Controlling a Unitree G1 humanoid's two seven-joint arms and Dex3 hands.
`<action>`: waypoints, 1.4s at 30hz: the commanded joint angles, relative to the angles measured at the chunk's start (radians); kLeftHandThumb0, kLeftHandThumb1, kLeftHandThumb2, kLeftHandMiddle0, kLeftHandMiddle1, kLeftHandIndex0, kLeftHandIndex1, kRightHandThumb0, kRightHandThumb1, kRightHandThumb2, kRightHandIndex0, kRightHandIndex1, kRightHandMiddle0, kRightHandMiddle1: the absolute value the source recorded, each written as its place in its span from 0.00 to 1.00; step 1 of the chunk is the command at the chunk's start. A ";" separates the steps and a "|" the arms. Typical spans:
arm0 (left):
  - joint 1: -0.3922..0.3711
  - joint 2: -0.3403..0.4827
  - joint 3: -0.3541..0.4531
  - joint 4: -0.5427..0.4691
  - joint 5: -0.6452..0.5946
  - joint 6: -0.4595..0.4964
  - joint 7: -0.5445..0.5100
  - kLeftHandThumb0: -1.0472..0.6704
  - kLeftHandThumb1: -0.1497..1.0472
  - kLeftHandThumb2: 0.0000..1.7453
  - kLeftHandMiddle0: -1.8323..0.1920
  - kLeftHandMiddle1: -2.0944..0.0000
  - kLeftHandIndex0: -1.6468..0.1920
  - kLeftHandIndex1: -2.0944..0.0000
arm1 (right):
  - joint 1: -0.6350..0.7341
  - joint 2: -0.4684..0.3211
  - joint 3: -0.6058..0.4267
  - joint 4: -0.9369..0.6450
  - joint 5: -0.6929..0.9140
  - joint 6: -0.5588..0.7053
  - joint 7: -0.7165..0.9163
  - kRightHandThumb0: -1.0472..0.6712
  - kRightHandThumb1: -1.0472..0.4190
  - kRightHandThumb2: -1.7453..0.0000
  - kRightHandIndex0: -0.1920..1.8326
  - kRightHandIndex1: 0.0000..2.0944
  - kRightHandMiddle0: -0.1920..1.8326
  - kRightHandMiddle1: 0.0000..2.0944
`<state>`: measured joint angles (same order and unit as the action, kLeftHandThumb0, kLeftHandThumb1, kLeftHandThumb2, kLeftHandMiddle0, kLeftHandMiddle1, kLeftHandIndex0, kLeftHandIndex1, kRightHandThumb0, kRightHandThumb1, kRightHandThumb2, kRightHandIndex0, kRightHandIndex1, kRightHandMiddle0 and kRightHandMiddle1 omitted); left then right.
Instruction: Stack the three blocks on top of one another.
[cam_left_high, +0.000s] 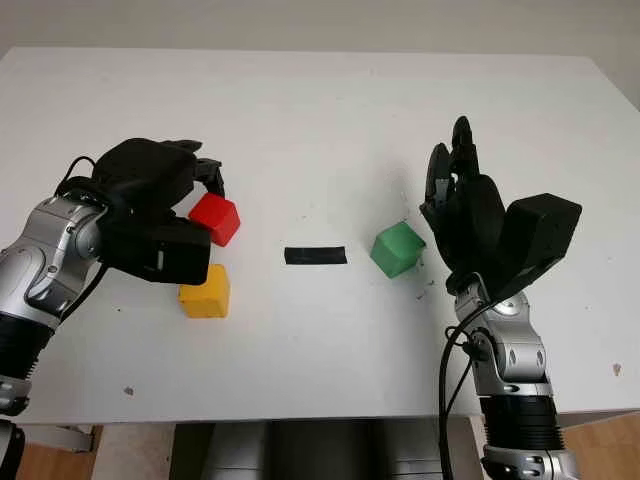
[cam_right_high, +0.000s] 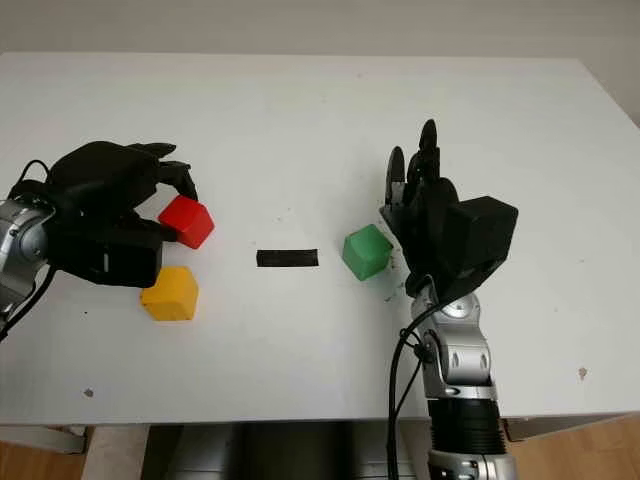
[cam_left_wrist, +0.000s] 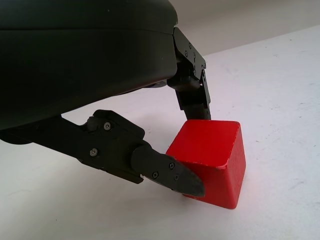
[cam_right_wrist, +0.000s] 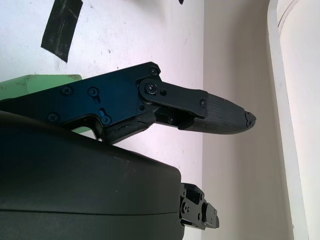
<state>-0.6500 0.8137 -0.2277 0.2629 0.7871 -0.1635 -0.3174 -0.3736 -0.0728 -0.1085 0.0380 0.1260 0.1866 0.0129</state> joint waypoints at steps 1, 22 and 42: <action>-0.018 -0.006 -0.003 0.008 -0.009 -0.009 0.006 0.37 0.94 0.03 0.79 0.97 0.69 0.42 | 0.006 -0.001 -0.002 -0.021 -0.001 0.000 0.000 0.20 0.00 0.62 0.00 0.00 0.00 0.00; -0.098 -0.024 0.048 -0.034 -0.314 -0.026 -0.231 0.39 0.97 0.03 0.78 0.97 0.81 0.16 | -0.011 0.006 0.003 -0.013 0.008 0.015 0.009 0.21 0.00 0.64 0.00 0.00 0.00 0.00; -0.077 -0.230 0.077 -0.094 -0.557 0.156 -0.330 0.36 0.97 0.03 0.81 0.99 0.80 0.07 | -0.012 0.035 -0.001 -0.015 0.013 0.028 -0.014 0.22 0.00 0.66 0.00 0.00 0.00 0.00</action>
<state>-0.7548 0.5969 -0.1648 0.1903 0.2392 -0.0176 -0.6603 -0.3770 -0.0395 -0.1075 0.0372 0.1360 0.2204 0.0008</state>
